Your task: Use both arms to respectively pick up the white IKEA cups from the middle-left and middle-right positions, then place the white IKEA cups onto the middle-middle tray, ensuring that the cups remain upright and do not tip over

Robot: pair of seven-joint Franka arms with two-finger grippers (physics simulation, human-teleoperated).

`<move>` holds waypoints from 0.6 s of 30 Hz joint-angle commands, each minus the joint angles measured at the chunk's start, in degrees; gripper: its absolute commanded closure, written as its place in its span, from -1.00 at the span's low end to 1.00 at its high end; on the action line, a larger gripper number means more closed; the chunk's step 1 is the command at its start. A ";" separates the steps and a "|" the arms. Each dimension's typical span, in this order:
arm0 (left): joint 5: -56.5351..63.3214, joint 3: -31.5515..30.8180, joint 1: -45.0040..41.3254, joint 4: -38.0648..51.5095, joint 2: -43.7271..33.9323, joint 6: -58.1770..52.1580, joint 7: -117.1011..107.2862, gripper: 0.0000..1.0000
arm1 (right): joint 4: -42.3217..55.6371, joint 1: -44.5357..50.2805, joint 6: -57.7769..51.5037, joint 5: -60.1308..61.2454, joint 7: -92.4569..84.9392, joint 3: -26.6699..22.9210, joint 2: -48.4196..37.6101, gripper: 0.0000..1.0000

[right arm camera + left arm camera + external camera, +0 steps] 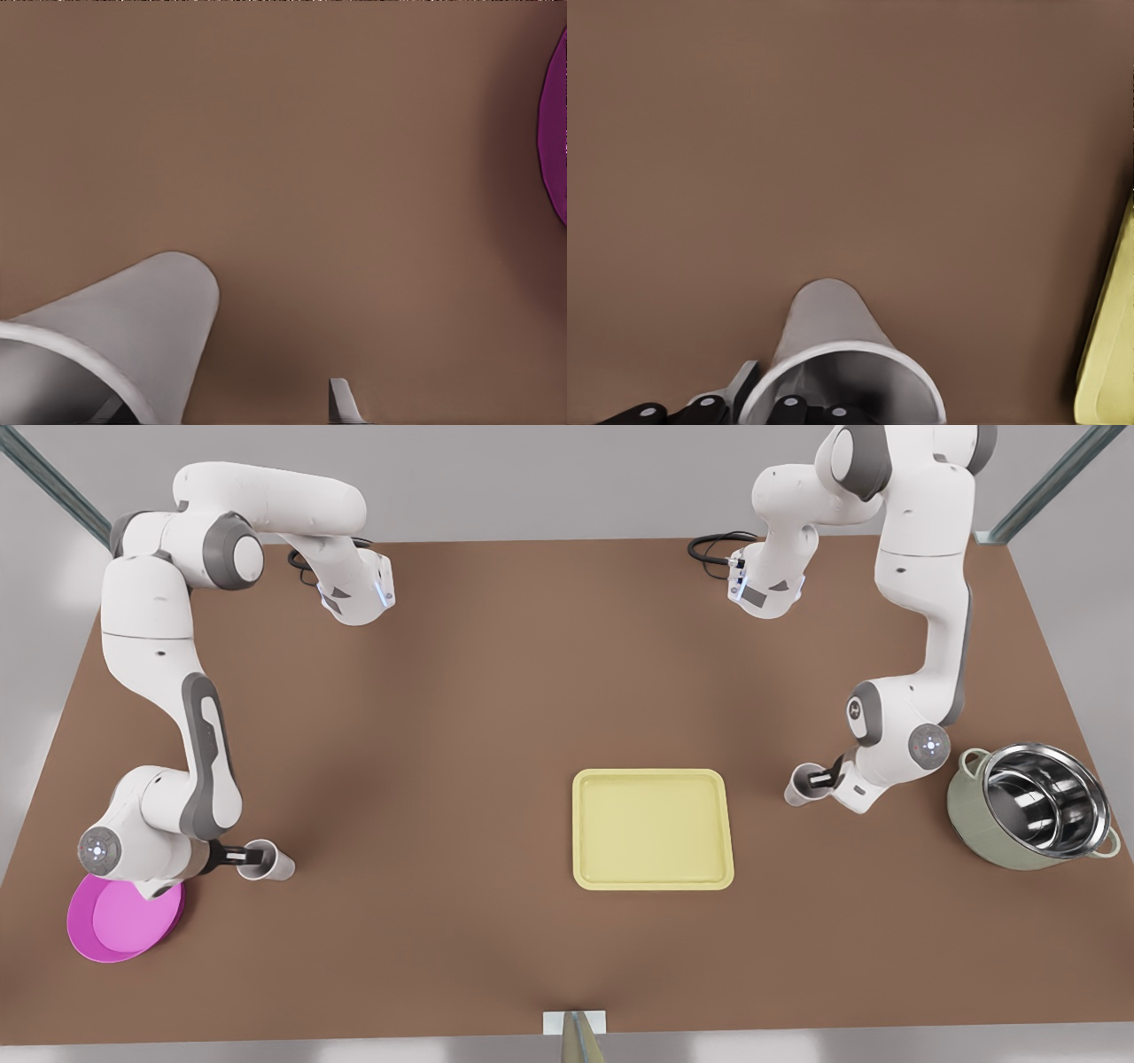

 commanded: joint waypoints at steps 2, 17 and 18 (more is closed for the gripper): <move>-1.21 -0.10 0.11 0.24 -0.48 0.13 0.97 0.45 | 0.39 0.04 0.40 -0.24 -0.85 0.16 -0.07 0.04; -0.77 -7.92 -13.43 43.13 22.19 -21.05 -37.44 0.57 | 5.13 14.63 -2.06 -0.50 -4.72 12.02 -4.11 0.57; -0.77 -7.92 -13.43 43.13 22.45 -21.14 -37.53 0.57 | 6.27 18.58 -1.80 -0.15 -4.63 12.02 -3.94 0.57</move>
